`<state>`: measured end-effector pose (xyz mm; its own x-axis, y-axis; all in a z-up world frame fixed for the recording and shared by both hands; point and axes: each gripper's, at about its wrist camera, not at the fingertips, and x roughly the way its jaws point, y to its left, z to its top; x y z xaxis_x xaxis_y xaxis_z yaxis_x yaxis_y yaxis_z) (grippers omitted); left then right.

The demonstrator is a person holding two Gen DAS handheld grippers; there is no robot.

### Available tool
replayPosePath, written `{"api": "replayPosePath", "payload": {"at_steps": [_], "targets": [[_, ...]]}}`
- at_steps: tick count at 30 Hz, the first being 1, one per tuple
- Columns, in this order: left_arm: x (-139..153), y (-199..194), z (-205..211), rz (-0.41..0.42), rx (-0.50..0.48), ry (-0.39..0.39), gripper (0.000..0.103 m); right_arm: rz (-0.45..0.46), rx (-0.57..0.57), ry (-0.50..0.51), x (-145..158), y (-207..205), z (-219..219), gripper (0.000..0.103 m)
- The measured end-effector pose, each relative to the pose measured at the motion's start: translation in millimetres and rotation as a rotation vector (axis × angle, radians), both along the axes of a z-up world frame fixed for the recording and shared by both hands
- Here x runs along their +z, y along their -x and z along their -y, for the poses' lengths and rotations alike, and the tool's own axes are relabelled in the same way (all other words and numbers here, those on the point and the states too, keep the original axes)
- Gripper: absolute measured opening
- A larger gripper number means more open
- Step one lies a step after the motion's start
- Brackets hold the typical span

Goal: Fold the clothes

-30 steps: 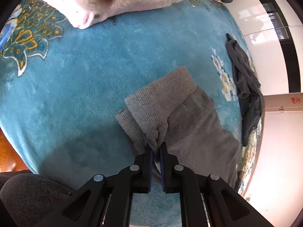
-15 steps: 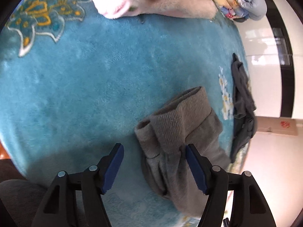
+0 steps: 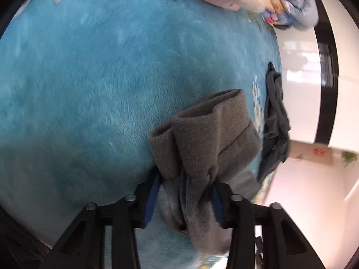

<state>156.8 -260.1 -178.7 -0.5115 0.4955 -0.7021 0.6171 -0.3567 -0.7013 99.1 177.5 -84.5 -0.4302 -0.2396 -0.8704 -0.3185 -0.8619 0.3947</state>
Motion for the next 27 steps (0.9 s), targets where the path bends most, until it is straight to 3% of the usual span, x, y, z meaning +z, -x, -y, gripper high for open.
{"api": "replayPosePath", "payload": {"at_steps": [7,11,13,16,19,21,24,26,27], "targets": [[29.2,4.0,-4.1,-0.044,-0.051,0.149,0.017,0.035,0.048,0.020,-5.3,13.8,26.4,0.018],[70.5,8.5,8.5,-0.185,-0.014,0.153,0.015,0.027,0.070,0.011,1.4,15.3,31.9,0.018],[85.7,6.3,20.9,-0.220,0.003,0.202,0.015,0.015,0.081,0.007,6.7,15.1,33.1,0.018],[78.4,5.3,46.6,-0.153,0.038,0.263,0.015,0.009,0.079,0.005,9.0,15.1,32.2,0.018],[46.5,0.1,70.5,-0.010,0.062,0.222,0.015,0.008,0.071,0.005,9.7,12.7,29.5,0.018],[37.3,-1.6,74.6,0.026,0.059,0.186,0.015,0.003,0.066,0.002,11.2,9.6,27.6,0.018],[43.5,4.0,72.8,0.047,0.041,0.180,0.021,-0.023,0.037,0.013,18.3,-2.0,19.1,0.018],[57.8,9.4,70.7,0.067,0.034,0.206,0.036,-0.045,0.012,0.012,24.8,-14.7,12.5,0.018],[66.5,10.9,69.1,0.067,0.032,0.234,0.056,-0.056,0.002,0.012,28.4,-21.8,8.7,0.018]]}}
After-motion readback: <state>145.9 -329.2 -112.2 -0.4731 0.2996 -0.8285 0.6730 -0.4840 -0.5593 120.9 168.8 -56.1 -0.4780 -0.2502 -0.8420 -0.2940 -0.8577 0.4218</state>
